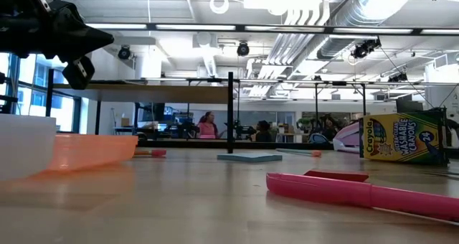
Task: Pack school essentials
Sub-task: Put the red scissors in the orange supply box
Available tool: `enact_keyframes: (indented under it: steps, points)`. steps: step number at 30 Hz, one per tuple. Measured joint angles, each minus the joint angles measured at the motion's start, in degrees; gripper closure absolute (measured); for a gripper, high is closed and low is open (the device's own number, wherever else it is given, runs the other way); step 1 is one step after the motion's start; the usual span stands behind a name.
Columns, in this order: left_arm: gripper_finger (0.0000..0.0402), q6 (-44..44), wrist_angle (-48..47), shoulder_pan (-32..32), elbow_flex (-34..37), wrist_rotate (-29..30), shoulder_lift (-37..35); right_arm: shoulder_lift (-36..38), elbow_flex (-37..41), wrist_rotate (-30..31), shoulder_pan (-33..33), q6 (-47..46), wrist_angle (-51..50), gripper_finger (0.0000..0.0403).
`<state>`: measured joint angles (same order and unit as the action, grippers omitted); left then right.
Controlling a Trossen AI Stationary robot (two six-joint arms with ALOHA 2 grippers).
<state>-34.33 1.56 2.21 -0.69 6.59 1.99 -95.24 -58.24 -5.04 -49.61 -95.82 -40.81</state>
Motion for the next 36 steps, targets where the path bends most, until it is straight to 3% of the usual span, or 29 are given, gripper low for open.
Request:
enact_keyframes:
  steps: [21,32,36]
  points:
    - [0.0401,0.0,0.0,0.0,0.0,0.0,0.0,-7.4,-0.3,-0.6,-1.0,-3.2,-0.2,0.0245]
    - [0.0401,0.0,0.0,0.0,0.0,0.1,0.0,-7.7,-0.2,-0.6,-1.0,-3.2,-1.5,0.0351]
    - [0.0401,0.0,0.0,0.0,0.0,0.1,0.0,-7.7,-0.2,-0.4,-1.0,-3.2,-1.4,0.0361]
